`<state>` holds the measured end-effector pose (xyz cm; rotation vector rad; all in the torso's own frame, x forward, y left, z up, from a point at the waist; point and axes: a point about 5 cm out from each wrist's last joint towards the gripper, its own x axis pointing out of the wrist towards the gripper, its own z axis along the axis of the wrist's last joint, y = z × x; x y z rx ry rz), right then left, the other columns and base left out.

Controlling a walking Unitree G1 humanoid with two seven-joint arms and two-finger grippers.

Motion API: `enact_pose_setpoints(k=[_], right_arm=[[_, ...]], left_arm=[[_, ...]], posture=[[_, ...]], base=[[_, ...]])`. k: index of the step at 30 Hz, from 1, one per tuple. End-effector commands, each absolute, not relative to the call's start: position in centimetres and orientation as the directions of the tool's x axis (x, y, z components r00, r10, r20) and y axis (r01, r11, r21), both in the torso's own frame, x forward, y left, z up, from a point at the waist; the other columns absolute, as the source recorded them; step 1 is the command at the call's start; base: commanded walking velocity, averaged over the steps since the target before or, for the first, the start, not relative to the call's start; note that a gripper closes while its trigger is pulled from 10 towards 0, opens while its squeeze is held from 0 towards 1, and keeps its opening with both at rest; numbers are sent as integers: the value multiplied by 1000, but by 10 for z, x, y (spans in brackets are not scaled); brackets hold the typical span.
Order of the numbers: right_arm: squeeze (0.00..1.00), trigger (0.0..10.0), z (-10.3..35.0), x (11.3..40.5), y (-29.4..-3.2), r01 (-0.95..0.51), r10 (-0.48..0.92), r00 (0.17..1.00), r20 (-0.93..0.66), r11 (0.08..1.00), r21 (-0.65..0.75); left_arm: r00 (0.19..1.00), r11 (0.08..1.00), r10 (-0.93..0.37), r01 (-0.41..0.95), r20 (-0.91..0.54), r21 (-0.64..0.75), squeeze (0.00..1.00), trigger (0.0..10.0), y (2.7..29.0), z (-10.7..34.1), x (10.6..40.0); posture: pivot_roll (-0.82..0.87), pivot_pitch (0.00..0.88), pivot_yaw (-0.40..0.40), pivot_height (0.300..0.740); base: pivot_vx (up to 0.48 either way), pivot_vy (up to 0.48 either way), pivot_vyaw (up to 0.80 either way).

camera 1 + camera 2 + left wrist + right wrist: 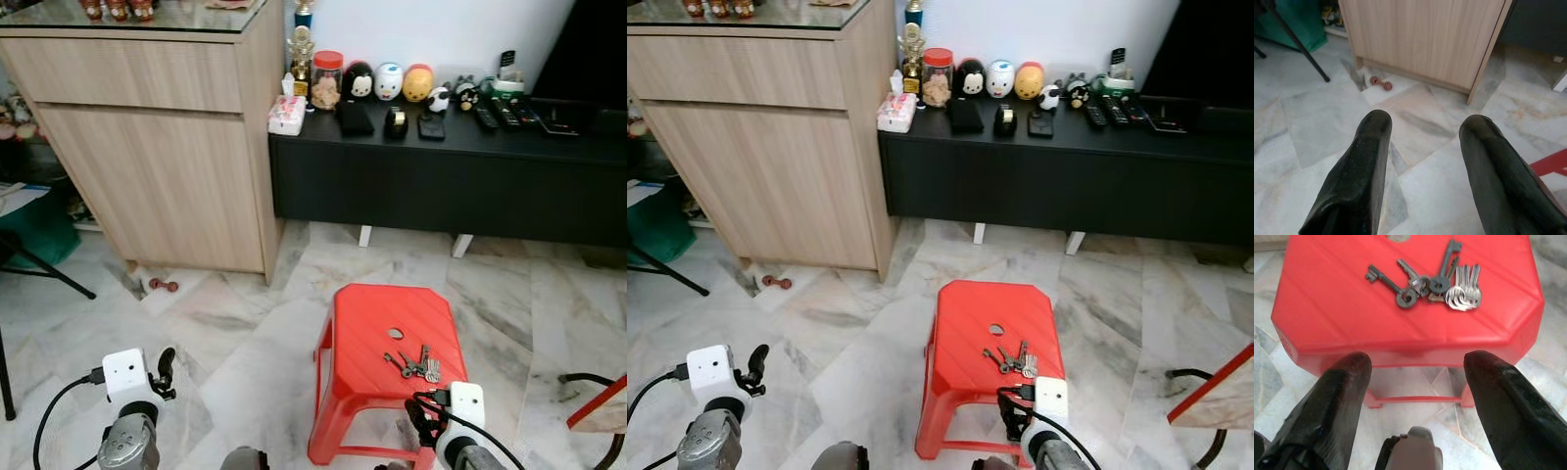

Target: Hang keys on a hook

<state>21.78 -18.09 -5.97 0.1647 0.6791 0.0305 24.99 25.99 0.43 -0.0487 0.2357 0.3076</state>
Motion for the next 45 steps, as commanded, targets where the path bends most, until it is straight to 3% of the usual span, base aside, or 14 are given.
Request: enact_pose_setpoints(k=[1, 23, 31, 38, 40, 45], right_arm=[[0, 10000, -57, 222, -180, 10, 83, 790, -607, 989, 149], [0, 10000, -60, 216, -189, 62, 50, 774, -631, 986, 154], [0, 10000, -58, 219, -185, 57, 59, 788, -613, 984, 168], [0, 10000, -58, 222, -180, 124, 98, 784, -613, 943, 310], [0, 10000, -58, 226, -175, 212, 106, 780, -616, 883, 420], [0, 10000, -53, 237, -169, 215, 133, 776, -617, 863, 457]], left_arm=[[923, 952, 293, -305, -248, -7, 0, 10000, 261, 2, 248], [921, 954, 288, -299, -261, 0, 0, 10000, 263, 0, 248], [917, 953, 295, -304, -267, 10, 0, 10000, 264, -1, 247], [918, 954, 291, -300, -268, 11, 0, 10000, 263, -1, 247], [919, 955, 288, -296, -269, 11, 0, 10000, 263, -2, 247], [919, 955, 288, -295, -269, 13, 0, 10000, 262, -2, 247]], posture=[[111, 39, -60, 655], [113, 35, -58, 655], [113, 37, -58, 655], [110, 43, -55, 655], [110, 43, -55, 655], [111, 46, -55, 655]], base=[[0, 0, 581], [241, 0, 82], [0, 0, 0], [0, 0, 0], [0, 0, 0], [0, 0, 0]])
